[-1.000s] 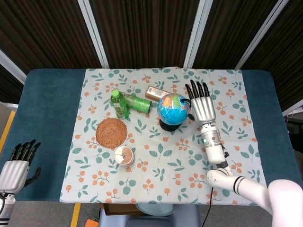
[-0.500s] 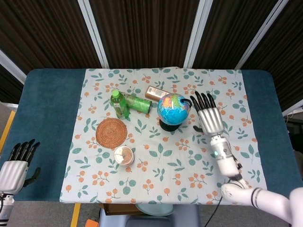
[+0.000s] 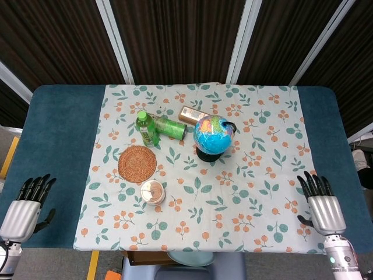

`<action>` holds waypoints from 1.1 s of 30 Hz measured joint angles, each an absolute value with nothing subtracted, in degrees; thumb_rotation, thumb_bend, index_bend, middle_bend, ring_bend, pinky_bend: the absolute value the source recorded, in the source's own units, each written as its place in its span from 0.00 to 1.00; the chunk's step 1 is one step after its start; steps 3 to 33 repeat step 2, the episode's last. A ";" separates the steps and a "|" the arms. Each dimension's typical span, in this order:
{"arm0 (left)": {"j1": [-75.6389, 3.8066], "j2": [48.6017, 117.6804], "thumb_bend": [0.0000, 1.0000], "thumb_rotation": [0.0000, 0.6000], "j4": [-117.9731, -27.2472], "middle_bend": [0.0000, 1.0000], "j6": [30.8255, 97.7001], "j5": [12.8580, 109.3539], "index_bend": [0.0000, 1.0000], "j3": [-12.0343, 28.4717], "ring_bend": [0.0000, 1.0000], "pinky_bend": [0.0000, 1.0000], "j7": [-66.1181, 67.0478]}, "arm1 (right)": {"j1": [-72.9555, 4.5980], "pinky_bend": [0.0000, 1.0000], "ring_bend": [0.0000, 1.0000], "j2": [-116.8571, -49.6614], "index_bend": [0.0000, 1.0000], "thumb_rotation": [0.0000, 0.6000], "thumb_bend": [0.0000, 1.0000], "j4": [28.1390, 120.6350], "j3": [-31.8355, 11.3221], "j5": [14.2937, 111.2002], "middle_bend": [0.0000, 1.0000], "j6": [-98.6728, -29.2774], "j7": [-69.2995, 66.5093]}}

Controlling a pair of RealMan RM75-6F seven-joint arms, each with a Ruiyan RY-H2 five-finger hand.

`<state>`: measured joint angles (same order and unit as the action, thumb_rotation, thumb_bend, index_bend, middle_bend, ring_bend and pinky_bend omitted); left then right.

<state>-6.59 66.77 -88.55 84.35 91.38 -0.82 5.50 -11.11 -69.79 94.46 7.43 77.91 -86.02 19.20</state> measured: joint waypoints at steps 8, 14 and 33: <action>-6.57 67.05 0.43 1.00 -88.66 0.00 84.49 91.67 0.00 -0.91 0.00 0.00 6.25 | -10.22 0.00 0.00 -69.16 0.00 1.00 0.18 94.52 7.39 79.43 0.00 -87.42 17.96; -6.57 67.05 0.43 1.00 -88.66 0.00 84.49 91.67 0.00 -0.91 0.00 0.00 6.25 | -10.22 0.00 0.00 -69.16 0.00 1.00 0.18 94.52 7.39 79.43 0.00 -87.42 17.96; -6.57 67.05 0.43 1.00 -88.66 0.00 84.49 91.67 0.00 -0.91 0.00 0.00 6.25 | -10.22 0.00 0.00 -69.16 0.00 1.00 0.18 94.52 7.39 79.43 0.00 -87.42 17.96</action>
